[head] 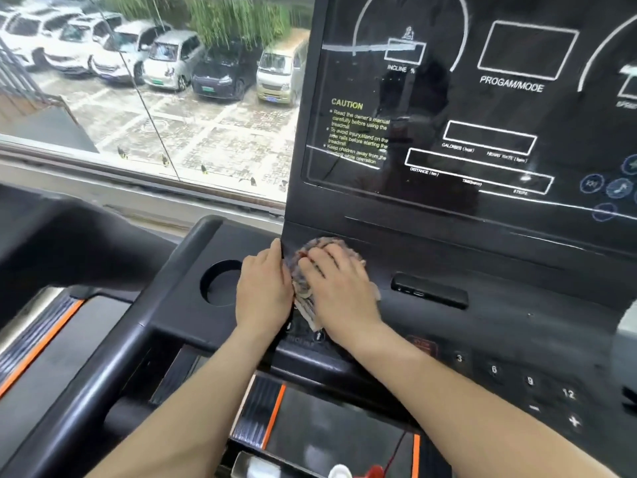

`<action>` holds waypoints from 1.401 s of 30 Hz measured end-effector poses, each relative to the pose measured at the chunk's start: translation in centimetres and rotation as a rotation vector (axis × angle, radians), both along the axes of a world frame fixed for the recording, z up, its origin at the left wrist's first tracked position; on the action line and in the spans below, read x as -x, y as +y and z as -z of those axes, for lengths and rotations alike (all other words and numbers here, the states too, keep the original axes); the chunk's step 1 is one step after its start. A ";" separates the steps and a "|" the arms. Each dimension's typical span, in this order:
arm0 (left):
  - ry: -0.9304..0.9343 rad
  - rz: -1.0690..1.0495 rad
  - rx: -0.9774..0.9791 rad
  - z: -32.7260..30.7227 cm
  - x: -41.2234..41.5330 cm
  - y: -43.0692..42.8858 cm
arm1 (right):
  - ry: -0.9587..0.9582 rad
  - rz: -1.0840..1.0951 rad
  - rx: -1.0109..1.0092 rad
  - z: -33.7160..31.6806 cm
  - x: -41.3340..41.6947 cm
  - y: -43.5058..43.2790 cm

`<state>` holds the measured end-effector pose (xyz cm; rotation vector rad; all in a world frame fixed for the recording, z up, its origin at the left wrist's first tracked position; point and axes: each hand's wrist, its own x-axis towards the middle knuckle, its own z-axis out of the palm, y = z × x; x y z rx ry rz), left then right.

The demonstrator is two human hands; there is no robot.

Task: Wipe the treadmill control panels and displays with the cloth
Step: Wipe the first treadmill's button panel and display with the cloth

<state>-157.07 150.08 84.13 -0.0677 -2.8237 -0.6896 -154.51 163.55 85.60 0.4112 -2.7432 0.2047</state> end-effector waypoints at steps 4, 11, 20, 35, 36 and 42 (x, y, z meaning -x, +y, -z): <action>0.010 0.028 -0.021 0.1 0.0 -0.1 | -0.071 -0.036 0.049 0.2 -2.4 1.4; 0.017 0.020 -0.058 0.4 0.0 -0.2 | -0.079 0.211 0.102 -0.1 0.9 0.8; -0.008 0.009 -0.143 -0.4 -0.2 -0.4 | -0.125 0.017 0.069 0.5 -0.2 2.6; -0.024 0.205 -0.166 1.4 -2.2 -4.1 | -0.107 0.299 0.184 0.8 -3.9 -1.2; -0.035 0.188 -0.192 1.4 -2.1 -4.2 | -0.113 0.282 0.206 1.2 -4.4 -3.9; -0.042 0.205 -0.205 1.3 -2.4 -4.4 | -0.091 0.235 0.201 2.7 -6.7 -4.4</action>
